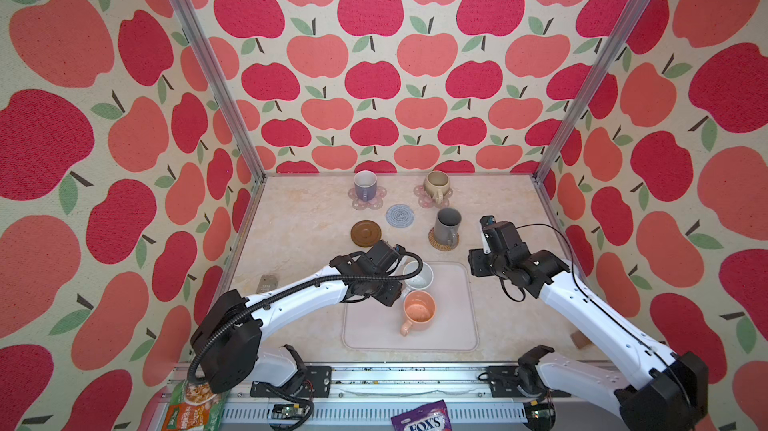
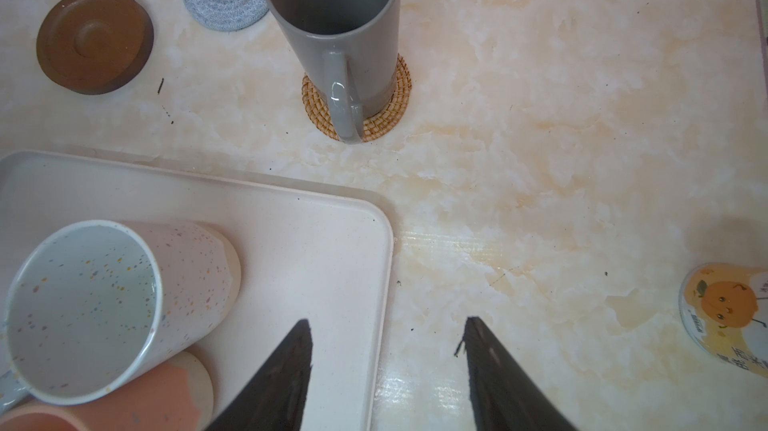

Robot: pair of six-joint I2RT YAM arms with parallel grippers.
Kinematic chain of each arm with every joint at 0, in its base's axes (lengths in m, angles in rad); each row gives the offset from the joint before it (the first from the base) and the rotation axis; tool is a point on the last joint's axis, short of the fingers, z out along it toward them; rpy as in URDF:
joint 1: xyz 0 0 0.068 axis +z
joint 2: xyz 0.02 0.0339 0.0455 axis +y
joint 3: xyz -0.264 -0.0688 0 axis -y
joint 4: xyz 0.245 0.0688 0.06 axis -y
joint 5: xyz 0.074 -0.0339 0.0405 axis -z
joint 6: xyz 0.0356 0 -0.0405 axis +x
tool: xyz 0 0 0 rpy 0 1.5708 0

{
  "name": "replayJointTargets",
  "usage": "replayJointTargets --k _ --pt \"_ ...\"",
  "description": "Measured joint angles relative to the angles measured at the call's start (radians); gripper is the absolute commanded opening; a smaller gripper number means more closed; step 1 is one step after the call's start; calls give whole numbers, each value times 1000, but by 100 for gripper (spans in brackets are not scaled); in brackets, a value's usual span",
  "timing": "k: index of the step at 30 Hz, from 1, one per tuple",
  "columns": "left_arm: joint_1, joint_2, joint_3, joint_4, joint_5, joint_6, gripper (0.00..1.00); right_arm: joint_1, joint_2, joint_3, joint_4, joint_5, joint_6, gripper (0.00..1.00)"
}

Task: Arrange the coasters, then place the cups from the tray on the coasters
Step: 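Move the left gripper down over the white speckled mug on the tray, then grasp the white speckled mug with the left gripper and lift it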

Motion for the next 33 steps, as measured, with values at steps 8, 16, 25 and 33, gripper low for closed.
replayJointTargets --k 8,16,25,33 --pt "-15 20 8 21 39 0 52 0 -18 -10 -7 1 0 62" --pt "-23 111 38 51 45 0 50 0 -21 -34 -14 1 7 63" --pt "-29 163 58 108 34 23 26 0 -22 -42 -14 4 8 63" --pt "-31 173 68 117 0 56 0 0 -21 -45 -14 8 8 63"
